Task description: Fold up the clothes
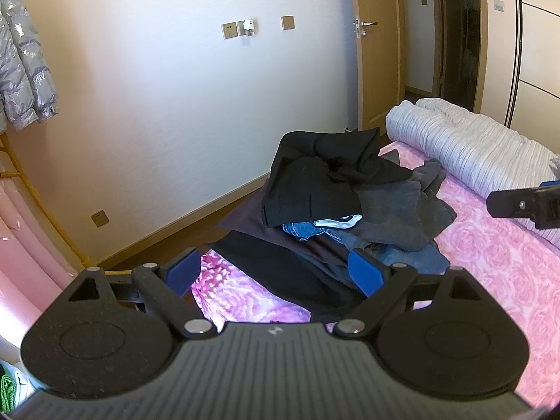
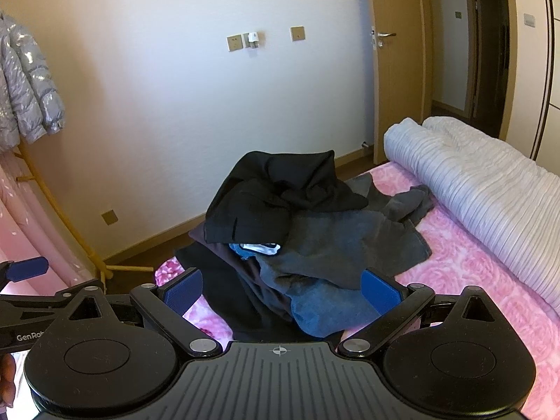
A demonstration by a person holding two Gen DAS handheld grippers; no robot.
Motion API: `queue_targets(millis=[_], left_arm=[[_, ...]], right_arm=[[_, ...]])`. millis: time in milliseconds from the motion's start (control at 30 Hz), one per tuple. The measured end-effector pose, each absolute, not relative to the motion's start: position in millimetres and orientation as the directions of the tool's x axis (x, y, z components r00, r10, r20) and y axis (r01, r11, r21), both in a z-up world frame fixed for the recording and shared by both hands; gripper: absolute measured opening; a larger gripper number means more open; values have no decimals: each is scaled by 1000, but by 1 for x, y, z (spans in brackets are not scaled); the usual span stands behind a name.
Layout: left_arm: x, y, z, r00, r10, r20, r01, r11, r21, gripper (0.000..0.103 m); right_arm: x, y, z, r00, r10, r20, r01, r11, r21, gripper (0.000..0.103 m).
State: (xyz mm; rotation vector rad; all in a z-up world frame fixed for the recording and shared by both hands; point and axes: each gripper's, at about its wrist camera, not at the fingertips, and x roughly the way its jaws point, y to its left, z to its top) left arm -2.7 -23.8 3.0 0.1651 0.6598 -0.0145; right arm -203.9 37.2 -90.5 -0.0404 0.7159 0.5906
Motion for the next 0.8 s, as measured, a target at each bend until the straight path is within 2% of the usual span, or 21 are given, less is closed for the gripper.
queue_targets(millis=[233, 400, 567, 800], left_arm=[[8, -16, -4, 793, 40, -608, 62, 987, 146, 89], [40, 5, -17, 798, 31, -602, 58, 990, 127, 90], [102, 31, -43, 792, 0, -611, 87, 990, 113, 93], [233, 62, -107, 696, -169, -697, 239, 971, 4, 93]], right_arm=[[-204, 38, -98, 629, 496, -598, -555, 826, 102, 100], [-187, 42, -106, 626, 529, -573, -561, 816, 139, 100], [-148, 65, -122, 626, 504, -595, -545, 829, 129, 100], [-77, 143, -170, 595, 472, -650, -620, 785, 4, 99]])
